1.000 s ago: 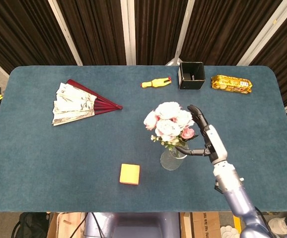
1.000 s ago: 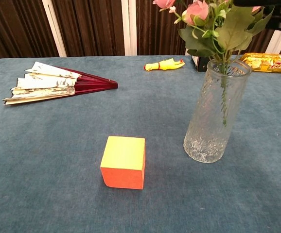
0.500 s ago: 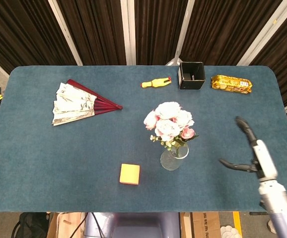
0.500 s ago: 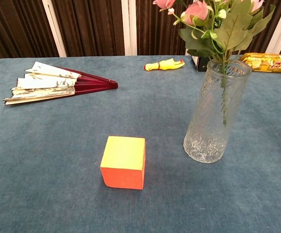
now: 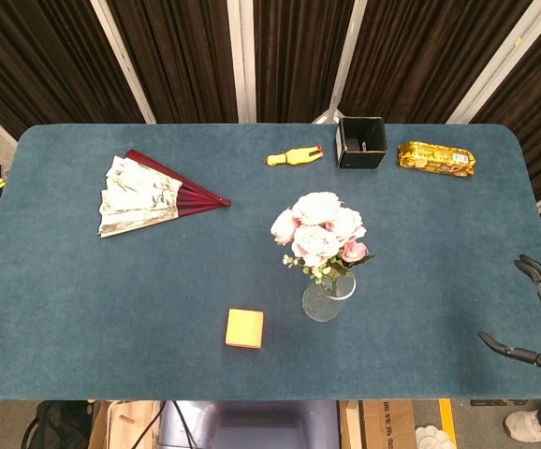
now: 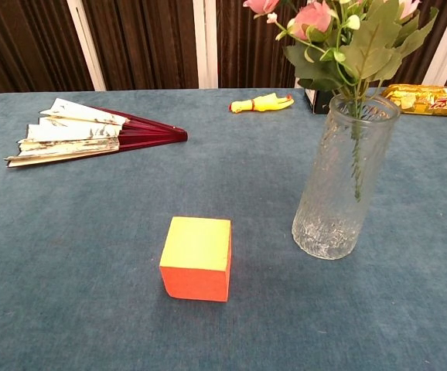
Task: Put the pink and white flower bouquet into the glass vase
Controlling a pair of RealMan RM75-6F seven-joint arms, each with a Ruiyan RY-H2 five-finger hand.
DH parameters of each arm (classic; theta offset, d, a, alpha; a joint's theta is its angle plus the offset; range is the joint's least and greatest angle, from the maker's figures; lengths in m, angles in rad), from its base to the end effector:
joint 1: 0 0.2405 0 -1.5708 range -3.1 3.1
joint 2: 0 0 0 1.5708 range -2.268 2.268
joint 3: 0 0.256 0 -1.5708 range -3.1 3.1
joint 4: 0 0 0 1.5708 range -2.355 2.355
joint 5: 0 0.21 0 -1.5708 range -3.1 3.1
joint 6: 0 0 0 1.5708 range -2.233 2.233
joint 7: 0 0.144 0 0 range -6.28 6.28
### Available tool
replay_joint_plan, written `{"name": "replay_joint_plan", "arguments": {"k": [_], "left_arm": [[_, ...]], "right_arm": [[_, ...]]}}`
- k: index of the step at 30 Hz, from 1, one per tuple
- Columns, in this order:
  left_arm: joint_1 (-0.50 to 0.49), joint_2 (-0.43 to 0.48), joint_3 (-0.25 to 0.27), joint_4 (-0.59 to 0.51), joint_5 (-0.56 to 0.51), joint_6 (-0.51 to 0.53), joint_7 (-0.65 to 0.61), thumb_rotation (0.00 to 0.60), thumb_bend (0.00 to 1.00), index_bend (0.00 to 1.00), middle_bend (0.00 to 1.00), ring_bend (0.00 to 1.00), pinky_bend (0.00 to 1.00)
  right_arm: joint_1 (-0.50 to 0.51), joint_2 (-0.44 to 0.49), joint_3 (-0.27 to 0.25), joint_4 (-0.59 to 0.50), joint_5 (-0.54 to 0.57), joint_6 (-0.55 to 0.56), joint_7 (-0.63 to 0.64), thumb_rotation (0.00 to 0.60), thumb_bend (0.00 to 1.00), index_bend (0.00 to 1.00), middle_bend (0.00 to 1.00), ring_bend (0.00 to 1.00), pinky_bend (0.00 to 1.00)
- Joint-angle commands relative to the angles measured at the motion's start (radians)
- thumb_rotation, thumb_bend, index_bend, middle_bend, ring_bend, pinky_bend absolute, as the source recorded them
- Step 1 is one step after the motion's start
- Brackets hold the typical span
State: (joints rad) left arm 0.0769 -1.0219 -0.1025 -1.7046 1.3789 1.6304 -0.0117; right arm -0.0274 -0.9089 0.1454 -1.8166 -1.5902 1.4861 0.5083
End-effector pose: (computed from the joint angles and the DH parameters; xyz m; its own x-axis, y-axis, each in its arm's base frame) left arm -0.3281 0.1364 0.2140 0.4077 -0.1307 0.9037 0.8967 0.2441 -0.3693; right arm -0.2797 -0.1655 0.2117 -0.0886 0.0252 0.9958 -0.9950 -0.0478 -0.0873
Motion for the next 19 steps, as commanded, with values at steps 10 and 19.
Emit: {"name": "replay_joint_plan", "arguments": {"k": [10, 19], "left_arm": [[-0.007, -0.003, 0.002, 0.004, 0.003, -0.010, 0.011, 0.600, 0.25, 0.11, 0.00, 0.00, 0.02], [-0.017, -0.014, 0.002, 0.012, 0.012, -0.017, 0.022, 0.600, 0.25, 0.11, 0.00, 0.00, 0.02]], "right_arm": [[-0.009, -0.147, -0.085, 0.071, -0.073, -0.007, -0.706, 0.600, 0.02, 0.14, 0.08, 0.05, 0.00], [-0.011, -0.203, -0.065, 0.088, -0.037, 0.045, -0.763, 0.600, 0.02, 0.14, 0.08, 0.05, 0.00]]}}
